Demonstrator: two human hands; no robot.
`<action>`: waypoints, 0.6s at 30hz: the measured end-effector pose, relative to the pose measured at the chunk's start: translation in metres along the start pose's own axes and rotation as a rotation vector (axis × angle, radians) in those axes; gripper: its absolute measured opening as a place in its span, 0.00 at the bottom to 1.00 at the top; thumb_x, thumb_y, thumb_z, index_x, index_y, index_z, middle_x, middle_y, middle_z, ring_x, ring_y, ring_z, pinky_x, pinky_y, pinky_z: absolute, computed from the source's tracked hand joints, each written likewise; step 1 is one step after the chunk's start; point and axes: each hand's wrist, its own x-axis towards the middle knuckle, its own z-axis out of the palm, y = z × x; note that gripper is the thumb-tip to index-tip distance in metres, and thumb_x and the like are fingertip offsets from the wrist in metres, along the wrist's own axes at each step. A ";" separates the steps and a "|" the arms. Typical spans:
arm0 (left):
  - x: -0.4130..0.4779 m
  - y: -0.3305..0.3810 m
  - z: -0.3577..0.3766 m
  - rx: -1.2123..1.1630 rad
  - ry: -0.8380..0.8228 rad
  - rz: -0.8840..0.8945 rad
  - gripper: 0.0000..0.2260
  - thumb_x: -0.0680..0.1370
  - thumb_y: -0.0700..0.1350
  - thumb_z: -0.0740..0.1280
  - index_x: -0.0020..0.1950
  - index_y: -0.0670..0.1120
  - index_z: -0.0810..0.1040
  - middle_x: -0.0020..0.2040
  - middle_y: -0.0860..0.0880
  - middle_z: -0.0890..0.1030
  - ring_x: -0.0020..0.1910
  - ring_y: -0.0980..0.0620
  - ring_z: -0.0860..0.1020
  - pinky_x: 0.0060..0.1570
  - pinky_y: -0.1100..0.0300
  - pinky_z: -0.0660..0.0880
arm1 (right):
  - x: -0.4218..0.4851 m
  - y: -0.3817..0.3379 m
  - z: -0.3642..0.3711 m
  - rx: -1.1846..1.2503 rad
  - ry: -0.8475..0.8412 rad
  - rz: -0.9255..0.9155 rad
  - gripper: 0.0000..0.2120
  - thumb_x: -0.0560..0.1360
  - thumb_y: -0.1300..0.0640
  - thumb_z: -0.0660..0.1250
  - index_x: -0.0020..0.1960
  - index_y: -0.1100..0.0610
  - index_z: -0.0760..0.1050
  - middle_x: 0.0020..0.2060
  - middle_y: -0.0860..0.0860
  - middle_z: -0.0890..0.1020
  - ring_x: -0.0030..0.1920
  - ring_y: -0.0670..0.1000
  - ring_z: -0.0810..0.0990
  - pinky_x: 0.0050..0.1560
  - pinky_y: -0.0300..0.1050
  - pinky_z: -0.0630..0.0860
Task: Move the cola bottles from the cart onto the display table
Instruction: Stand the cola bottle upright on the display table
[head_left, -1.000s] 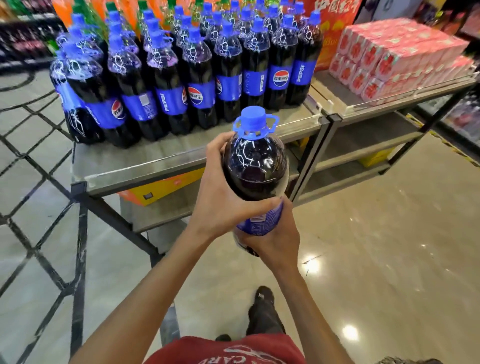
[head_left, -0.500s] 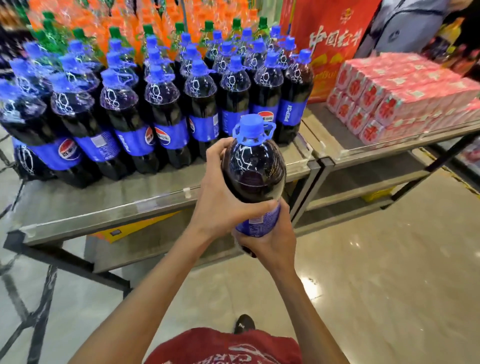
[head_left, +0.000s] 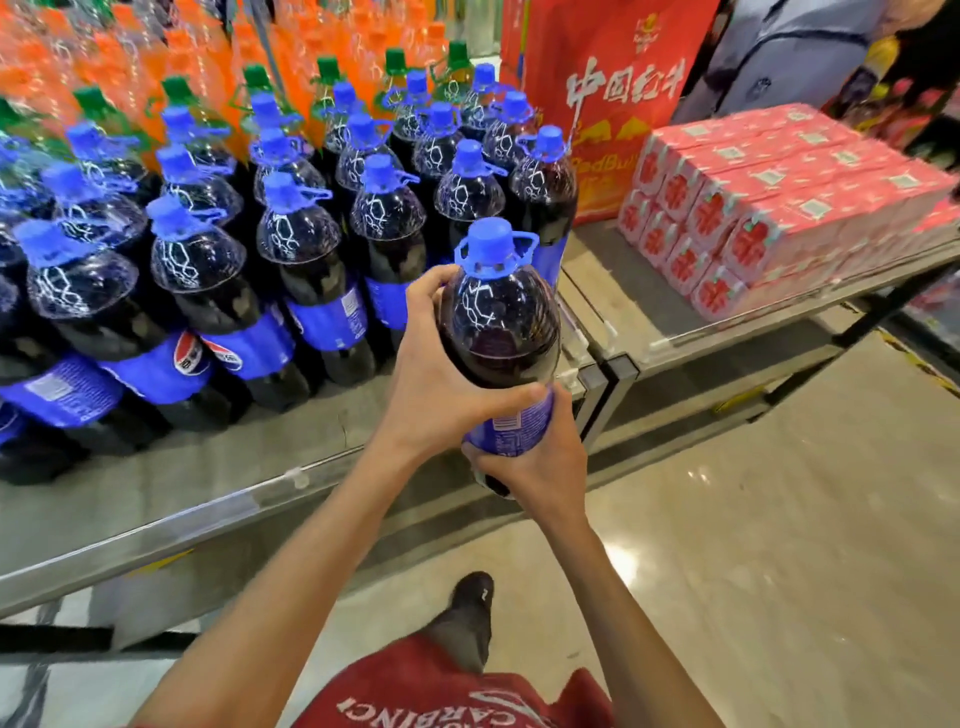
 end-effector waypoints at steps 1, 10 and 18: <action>0.011 -0.004 0.004 -0.007 -0.006 0.000 0.49 0.58 0.46 0.86 0.71 0.52 0.61 0.66 0.51 0.72 0.67 0.54 0.75 0.68 0.56 0.72 | 0.011 0.002 0.000 0.000 0.006 0.009 0.48 0.54 0.41 0.83 0.68 0.42 0.63 0.56 0.39 0.76 0.55 0.41 0.77 0.55 0.45 0.79; 0.106 -0.039 0.042 0.009 -0.051 0.054 0.49 0.57 0.48 0.86 0.70 0.55 0.60 0.66 0.56 0.70 0.68 0.57 0.71 0.69 0.57 0.70 | 0.107 0.012 -0.006 -0.004 0.047 0.054 0.49 0.55 0.43 0.84 0.67 0.33 0.59 0.58 0.34 0.75 0.55 0.36 0.75 0.59 0.43 0.76; 0.150 -0.058 0.076 0.030 -0.063 0.027 0.50 0.57 0.45 0.87 0.71 0.49 0.61 0.68 0.52 0.69 0.70 0.60 0.68 0.71 0.64 0.65 | 0.166 0.034 -0.013 0.071 0.022 0.075 0.45 0.55 0.48 0.84 0.65 0.39 0.64 0.55 0.39 0.80 0.54 0.42 0.80 0.56 0.51 0.80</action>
